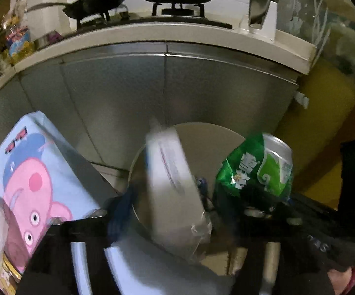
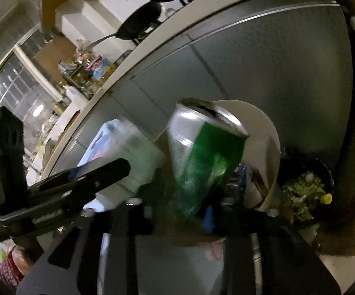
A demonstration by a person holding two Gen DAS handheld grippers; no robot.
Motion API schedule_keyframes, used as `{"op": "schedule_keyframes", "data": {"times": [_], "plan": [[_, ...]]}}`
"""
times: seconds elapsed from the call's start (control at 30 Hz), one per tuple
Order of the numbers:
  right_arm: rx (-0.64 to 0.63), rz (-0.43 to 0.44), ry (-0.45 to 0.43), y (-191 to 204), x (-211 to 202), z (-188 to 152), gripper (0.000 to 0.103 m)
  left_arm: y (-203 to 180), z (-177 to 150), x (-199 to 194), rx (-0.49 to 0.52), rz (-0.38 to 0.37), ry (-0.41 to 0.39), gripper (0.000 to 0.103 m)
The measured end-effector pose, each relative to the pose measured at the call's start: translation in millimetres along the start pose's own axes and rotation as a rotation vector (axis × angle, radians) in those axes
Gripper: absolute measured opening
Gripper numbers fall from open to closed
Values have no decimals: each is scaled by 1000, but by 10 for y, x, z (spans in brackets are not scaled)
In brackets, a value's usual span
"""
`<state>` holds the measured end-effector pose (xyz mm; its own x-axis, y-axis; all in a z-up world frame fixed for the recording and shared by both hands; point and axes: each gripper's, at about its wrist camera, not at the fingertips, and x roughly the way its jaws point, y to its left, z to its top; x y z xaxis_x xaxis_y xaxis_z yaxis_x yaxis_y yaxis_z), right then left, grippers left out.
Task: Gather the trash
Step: 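Open both grippers over the beige bin to drop the wipes pack and can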
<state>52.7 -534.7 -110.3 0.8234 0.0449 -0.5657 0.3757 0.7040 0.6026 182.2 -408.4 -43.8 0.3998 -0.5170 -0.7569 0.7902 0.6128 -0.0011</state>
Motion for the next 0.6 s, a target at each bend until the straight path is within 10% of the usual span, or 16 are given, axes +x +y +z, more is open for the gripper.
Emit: {"op": "schedule_keyframes", "data": {"times": [0.13,0.6], "plan": [[9,-19,-37,-70,-75,14,49,12,38,27,-2,15,-10,76],[-5,50,-35,425,-335,-428,49,337,-431,-657,-91,138,-79,76]]}}
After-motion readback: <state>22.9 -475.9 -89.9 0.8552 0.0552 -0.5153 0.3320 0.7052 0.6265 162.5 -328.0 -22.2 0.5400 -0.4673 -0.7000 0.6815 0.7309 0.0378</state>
